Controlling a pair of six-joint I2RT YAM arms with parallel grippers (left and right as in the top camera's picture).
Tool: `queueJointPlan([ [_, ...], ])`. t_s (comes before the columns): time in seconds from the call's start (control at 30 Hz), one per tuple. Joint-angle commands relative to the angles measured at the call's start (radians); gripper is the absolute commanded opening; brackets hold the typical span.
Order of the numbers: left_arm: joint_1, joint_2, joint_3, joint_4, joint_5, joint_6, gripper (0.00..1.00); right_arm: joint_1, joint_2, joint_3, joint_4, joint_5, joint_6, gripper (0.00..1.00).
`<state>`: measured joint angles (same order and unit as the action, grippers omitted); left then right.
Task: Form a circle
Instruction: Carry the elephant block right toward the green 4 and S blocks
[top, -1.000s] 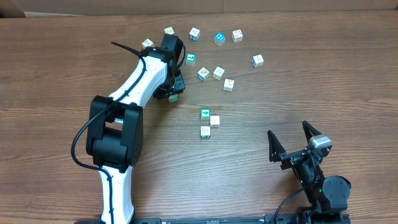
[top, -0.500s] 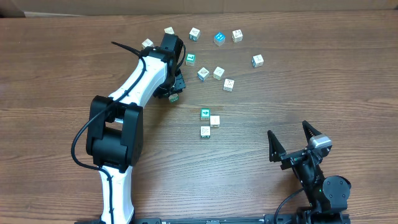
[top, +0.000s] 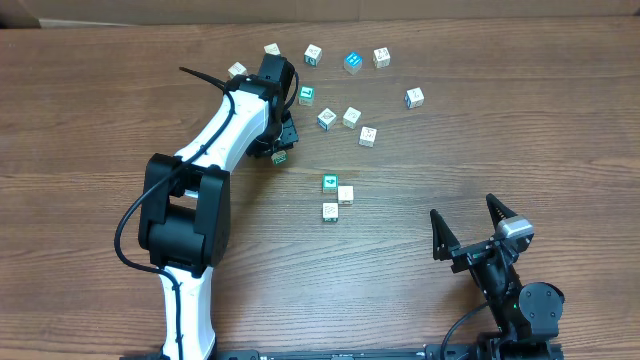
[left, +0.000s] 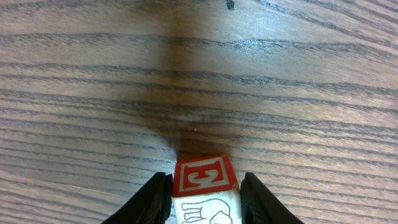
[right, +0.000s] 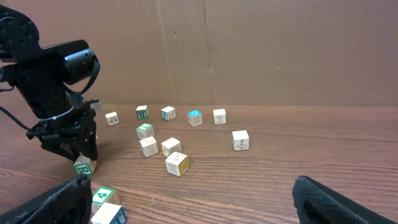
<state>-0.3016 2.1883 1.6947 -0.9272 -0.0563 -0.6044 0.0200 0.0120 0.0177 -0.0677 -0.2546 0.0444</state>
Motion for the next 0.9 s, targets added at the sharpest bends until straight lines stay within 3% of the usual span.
queueJointPlan([
  [0.0,-0.005,0.015,-0.013,0.006,0.004,-0.011,0.33,-0.003,-0.009,-0.010,0.006,0.007,-0.004,1.00],
  [0.4,-0.006,0.015,-0.013,0.013,0.004,-0.009,0.26,-0.003,-0.009,-0.010,0.006,0.007,-0.004,1.00],
  [0.87,-0.007,0.015,-0.013,0.012,0.005,-0.009,0.28,-0.003,-0.009,-0.010,0.006,0.007,-0.004,1.00],
])
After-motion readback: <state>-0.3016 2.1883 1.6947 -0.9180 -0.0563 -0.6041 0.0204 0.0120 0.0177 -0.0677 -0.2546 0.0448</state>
